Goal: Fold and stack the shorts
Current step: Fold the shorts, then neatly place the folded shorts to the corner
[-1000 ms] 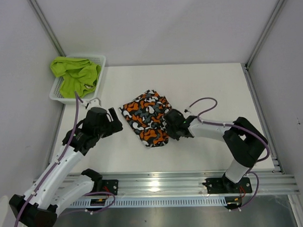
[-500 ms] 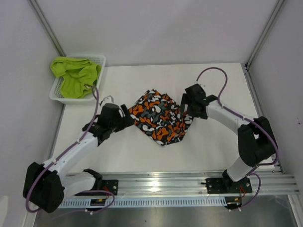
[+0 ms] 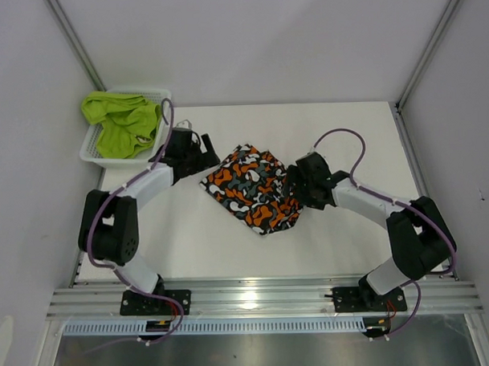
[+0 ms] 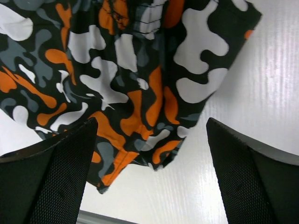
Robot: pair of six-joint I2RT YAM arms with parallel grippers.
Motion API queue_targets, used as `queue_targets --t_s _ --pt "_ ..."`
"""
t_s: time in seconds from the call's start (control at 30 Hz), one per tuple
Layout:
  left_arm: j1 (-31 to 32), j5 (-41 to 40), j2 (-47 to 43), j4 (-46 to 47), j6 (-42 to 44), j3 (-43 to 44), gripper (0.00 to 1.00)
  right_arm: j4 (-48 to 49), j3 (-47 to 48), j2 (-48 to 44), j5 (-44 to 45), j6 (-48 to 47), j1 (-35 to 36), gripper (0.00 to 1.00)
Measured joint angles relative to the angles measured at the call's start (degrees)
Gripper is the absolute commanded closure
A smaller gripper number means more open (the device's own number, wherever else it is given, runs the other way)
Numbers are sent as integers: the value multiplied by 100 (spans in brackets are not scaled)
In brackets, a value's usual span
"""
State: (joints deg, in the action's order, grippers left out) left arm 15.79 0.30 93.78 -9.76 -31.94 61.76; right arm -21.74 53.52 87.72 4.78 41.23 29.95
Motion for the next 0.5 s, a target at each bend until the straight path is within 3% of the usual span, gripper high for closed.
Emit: queue_targets --t_s 0.13,0.17,0.23,0.43,0.5 --pt "0 251 546 -107 407 369 6 240 -2 155 4 168 101 8" --pt "7 315 614 -107 509 402 6 304 -2 236 0 199 111 24" --pt "9 452 640 -149 669 402 6 400 -9 409 -37 254 129 44" --pt "9 682 645 -155 870 402 9 538 -70 592 -120 219 103 81" --pt "9 745 673 -153 885 402 10 564 -70 623 -160 166 46 89"
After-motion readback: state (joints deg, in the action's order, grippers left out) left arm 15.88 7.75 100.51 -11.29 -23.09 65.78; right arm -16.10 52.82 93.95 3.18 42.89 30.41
